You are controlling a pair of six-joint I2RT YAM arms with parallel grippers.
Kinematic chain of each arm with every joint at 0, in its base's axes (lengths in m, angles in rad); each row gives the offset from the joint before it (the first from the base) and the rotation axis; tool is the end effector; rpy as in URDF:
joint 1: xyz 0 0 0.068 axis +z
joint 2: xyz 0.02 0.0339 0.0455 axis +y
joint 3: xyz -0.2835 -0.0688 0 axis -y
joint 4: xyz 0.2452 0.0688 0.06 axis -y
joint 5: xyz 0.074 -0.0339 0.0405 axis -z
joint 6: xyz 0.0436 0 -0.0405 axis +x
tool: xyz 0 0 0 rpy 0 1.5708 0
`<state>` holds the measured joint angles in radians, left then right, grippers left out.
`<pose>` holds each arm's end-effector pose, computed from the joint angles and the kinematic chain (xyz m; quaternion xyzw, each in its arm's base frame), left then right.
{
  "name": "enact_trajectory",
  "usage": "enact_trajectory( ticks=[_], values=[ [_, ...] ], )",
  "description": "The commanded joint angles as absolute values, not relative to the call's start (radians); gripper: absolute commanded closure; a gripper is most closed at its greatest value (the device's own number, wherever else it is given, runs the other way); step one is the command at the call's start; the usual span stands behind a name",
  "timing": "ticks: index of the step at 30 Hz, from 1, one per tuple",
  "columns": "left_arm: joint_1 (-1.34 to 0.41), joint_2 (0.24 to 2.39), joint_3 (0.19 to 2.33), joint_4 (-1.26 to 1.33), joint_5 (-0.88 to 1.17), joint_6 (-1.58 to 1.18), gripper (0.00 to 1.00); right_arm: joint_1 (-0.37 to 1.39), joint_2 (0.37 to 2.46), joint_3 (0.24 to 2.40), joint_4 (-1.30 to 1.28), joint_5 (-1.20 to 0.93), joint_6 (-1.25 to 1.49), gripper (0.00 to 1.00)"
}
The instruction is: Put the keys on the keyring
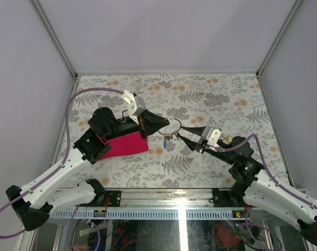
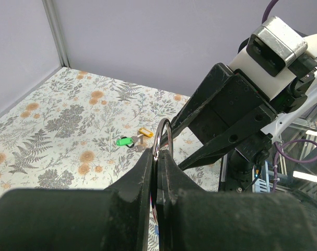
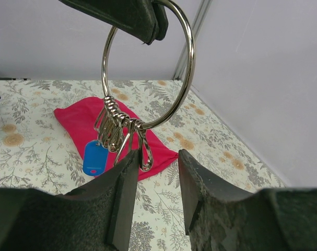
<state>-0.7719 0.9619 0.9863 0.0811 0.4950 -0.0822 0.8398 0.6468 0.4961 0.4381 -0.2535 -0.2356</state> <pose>0.1384 -0.1636 0.4238 0.3906 0.5487 -0.4477 0.5882 0.0964 0.1239 0.3398 -0.3911 0.4581 0.3087 0.7362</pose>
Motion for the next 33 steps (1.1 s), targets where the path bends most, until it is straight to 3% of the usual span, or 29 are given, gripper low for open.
enact_trajectory(
  ticks=[1,6,33],
  values=[
    [-0.771,0.962,1.000,0.136,0.502,-0.074,1.00,0.841,0.631,0.536,0.487,-0.256,-0.233,0.59],
    [-0.770,0.966,1.003,0.136,0.504,-0.075,1.00,0.840,0.627,0.537,0.480,-0.257,-0.232,0.64],
    [-0.770,0.965,0.999,0.141,0.509,-0.082,1.00,0.841,0.695,0.525,0.591,-0.258,-0.199,0.62]
  ],
)
